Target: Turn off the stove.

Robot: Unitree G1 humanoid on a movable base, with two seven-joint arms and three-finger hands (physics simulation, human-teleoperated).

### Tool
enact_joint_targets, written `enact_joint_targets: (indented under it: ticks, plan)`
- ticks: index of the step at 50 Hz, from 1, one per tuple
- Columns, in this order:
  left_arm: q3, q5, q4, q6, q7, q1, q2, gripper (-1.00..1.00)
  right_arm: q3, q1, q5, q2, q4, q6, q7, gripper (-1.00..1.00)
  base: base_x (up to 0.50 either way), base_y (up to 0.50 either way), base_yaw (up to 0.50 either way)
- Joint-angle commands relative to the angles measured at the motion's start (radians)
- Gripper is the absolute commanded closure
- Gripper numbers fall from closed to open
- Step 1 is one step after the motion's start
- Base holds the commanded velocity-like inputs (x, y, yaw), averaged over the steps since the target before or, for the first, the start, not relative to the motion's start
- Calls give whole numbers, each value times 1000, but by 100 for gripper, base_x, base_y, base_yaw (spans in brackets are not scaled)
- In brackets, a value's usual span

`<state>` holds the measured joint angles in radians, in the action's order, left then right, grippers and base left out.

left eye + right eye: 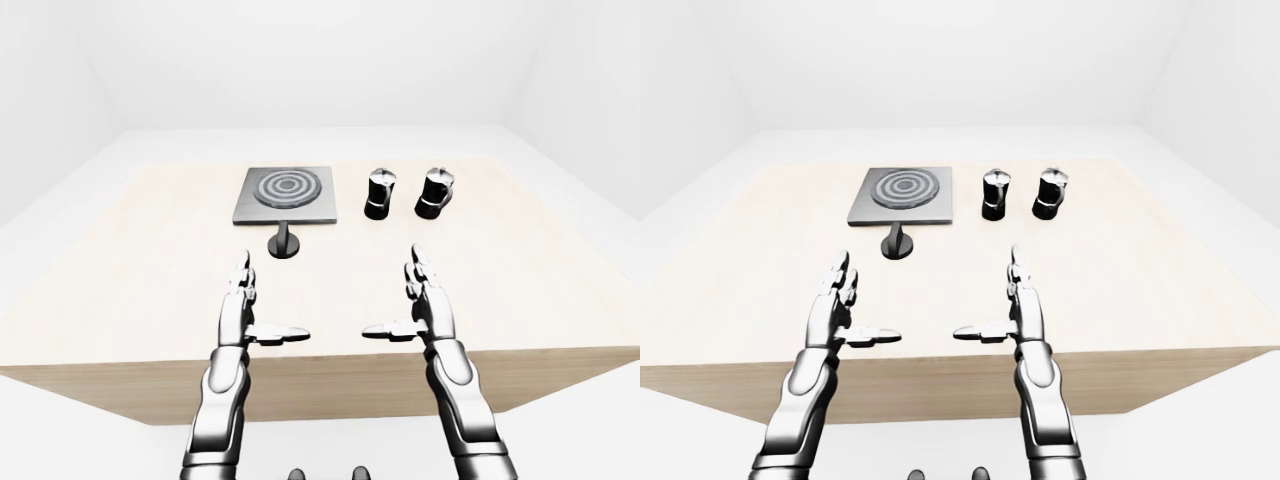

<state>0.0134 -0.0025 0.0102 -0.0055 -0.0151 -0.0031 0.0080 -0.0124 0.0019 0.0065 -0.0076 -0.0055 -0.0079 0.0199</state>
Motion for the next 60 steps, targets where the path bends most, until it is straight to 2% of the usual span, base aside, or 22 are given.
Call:
enact_joint_targets:
  ticks: [1, 3, 5, 8, 11, 17, 20, 22, 25, 27, 30, 31, 34, 38, 41, 43, 45, 49, 52, 60]
  plan:
    - [17, 2, 17, -18, -26, 1, 11, -100, -17, 5, 0, -12, -17, -8, 34, -100, 0, 0, 0]
    - [19, -1, 20, -19, -29, -1, 11, -100, -17, 5, 0, -12, -17, -4, 36, -100, 0, 0, 0]
    - [22, -10, 1, -2, -32, 2, 12, -100, -16, 3, -6, -12, -9, -4, 36, -100, 0, 0, 0]
    - [21, -10, 18, -18, -34, 0, 11, -100, -13, 5, -10, -10, -19, 9, 35, -100, 0, 0, 0]
    - [20, -10, 3, -10, -35, 5, 11, -100, -13, 3, -12, -11, -13, 10, 36, -100, 0, 13, 0]
    - [20, -7, 16, -21, -35, 1, 11, -100, -13, 3, -11, -10, -10, 5, 39, -100, 1, 36, 0]
    - [19, -7, 3, -15, -36, 7, 11, -100, -11, 3, -10, -10, -14, 10, 40, -100, 2, 39, 0]
    - [19, -4, 23, -33, -36, 2, 11, -100, -16, -2, -6, -11, 8, -9, 44, -100, 2, 38, 0]
    - [19, -4, 12, -25, -36, 5, 11, -100, -14, 2, -6, -9, -10, 3, 42, -100, 2, 39, 0]
    - [18, -3, 10, -24, -36, 6, 11, -100, -14, 2, -5, -9, -8, 0, 43, -100, 2, 38, 0]
    - [16, 3, 8, -30, -34, 10, 10, -100, -15, 1, -4, -11, 2, -8, 44, -100, 2, 38, 0]
    - [15, 6, 16, -39, -34, 9, 10, -100, -15, 1, -5, -10, 2, -5, 43, -100, 2, 30, 0]
    - [14, 7, 5, -34, -34, 13, 10, -100, -15, 1, -4, -10, -3, -1, 43, -100, 2, 29, 0]
    - [14, 8, 15, -40, -34, 10, 10, -100, -13, 1, -6, -10, -6, 4, 41, -100, 2, 24, 0]
    - [14, 8, 3, -31, -34, 14, 10, -100, -15, 0, -4, -11, 4, -5, 43, -100, 2, 21, 0]
    - [15, 8, 6, -33, -34, 13, 10, -100, -16, 0, -4, -11, 8, -8, 44, -100, 2, 12, 0]
    - [15, 6, 1, -28, -34, 13, 9, -100, -15, 0, -6, -11, 2, 0, 41, -100, 2, 5, 0]
    - [16, 6, 24, -43, -34, 6, 10, -100, -14, 5, 2, -10, -6, -6, 49, -100, 3, 0, 0]
    - [15, 6, 9, -34, -34, 11, 10, -100, -9, 5, 2, -10, -10, -5, 57, -100, 39, 0, 0]
    - [15, 7, 19, -42, -33, 8, 9, -100, -9, 6, -3, -10, -10, -1, 56, -100, 50, 0, 0]
